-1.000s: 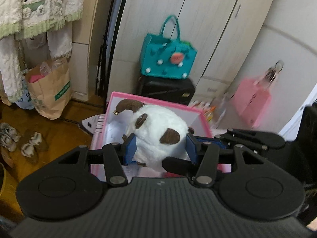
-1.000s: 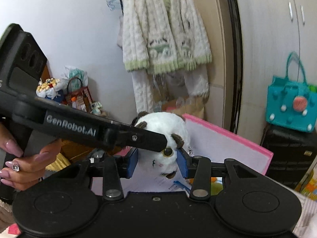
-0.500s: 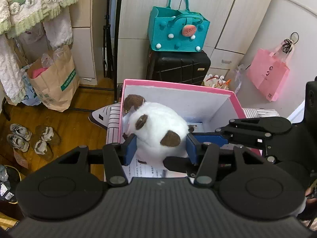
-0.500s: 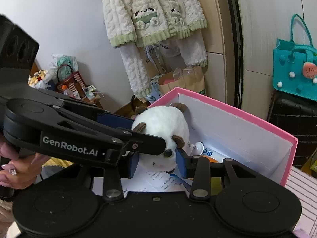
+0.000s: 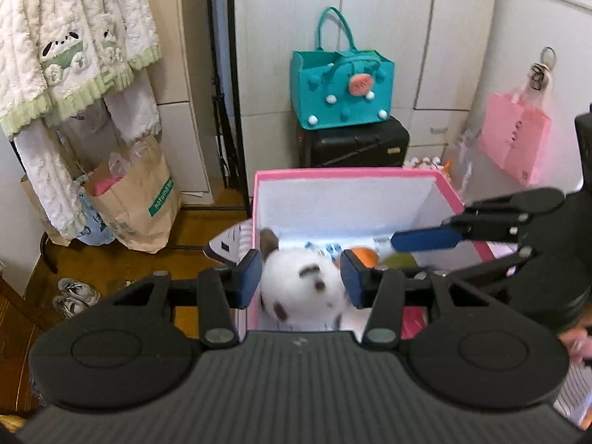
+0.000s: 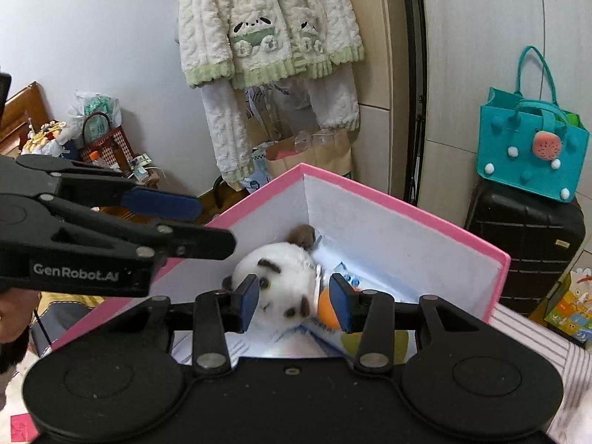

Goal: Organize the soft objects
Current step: 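Open both tools to drop the panda plush into the box, then move both open tools toward the scrunchie and white bath puff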

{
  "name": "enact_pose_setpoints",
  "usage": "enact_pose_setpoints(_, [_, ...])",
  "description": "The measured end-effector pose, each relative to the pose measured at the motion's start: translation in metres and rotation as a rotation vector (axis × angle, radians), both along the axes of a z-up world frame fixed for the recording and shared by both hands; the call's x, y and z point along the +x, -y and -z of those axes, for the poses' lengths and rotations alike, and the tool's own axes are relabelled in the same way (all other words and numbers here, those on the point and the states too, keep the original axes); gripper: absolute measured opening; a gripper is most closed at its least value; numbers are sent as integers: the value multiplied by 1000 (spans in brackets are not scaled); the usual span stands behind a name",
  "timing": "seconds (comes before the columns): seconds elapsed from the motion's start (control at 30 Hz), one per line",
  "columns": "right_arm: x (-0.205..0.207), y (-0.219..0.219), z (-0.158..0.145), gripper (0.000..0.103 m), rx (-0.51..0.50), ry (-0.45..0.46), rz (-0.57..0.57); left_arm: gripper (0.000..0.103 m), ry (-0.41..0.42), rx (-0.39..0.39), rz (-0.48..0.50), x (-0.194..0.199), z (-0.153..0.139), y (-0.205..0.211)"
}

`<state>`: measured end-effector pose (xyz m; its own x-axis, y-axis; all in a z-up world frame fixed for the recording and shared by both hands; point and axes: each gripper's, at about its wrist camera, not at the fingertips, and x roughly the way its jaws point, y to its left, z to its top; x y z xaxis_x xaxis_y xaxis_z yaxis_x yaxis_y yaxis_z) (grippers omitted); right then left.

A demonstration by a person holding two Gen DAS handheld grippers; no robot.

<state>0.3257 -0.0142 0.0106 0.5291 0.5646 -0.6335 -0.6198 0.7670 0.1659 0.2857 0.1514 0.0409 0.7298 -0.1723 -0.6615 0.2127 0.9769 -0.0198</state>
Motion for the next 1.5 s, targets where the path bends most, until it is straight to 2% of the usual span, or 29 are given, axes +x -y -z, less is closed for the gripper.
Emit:
enact_pose_setpoints(0.13, [-19,12,-9,48,-3,0,11,46,3,39,51,-22,-1,3])
enact_pose_setpoints(0.3, [-45,21,-24,48,-52,-41,42,50,-28,-26,134,-50,-11,-7])
enact_pose_setpoints(0.43, [-69,31,-32,48,-63,-94,56,53,-33,47,192,-70,-16,1])
enact_pose_setpoints(0.53, [-88,37,-35,48,-45,-102,50,53,-40,63,212,-81,-22,7])
enact_pose_setpoints(0.73, [-117,49,-39,48,-71,-78,64,58,8,110,261,-111,-34,18])
enact_pose_setpoints(0.83, [-131,58,-47,48,-62,-50,69,59,-20,134,275,-115,-37,29])
enact_pose_setpoints(0.93, [-150,66,-59,48,-58,-2,80,60,-45,122,301,-123,-44,37])
enact_pose_setpoints(1.0, [-167,68,-68,48,-67,60,78,60,-45,113,310,-132,-48,39])
enact_pose_setpoints(1.1, [-186,75,-77,49,-71,86,75,63,-26,129,315,-148,-50,45])
enact_pose_setpoints(1.37, [-235,104,-73,51,-56,126,67,66,-27,134,416,-184,-40,69])
enact_pose_setpoints(1.5, [-249,122,-63,52,-54,130,111,66,-26,106,450,-197,-28,81])
